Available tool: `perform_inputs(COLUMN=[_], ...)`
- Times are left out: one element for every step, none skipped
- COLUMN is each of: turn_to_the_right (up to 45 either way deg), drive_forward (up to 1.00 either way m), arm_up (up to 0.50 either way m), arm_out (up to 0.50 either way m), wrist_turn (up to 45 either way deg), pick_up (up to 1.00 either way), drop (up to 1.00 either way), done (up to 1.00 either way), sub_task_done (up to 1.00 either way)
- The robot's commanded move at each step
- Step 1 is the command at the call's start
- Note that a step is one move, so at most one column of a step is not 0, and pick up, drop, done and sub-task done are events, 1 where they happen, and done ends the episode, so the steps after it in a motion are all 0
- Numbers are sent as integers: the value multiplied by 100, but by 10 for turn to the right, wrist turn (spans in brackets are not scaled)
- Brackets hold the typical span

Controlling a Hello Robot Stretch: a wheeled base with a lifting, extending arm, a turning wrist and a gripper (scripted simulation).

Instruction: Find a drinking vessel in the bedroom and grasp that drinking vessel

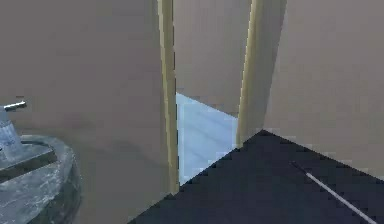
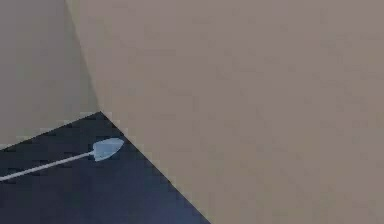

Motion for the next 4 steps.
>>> perform_inputs(turn_to_the_right=[-420,0,450,270], drive_forward=[0,20,0,0], arm_up=[0,0,0,0], arm_out=[0,0,0,0], wrist_turn=[0,0,0,0], pick_up=[0,0,0,0], drop=[0,0,0,0], done=[0,0,0,0], sub_task_done=[0,0,0,0])
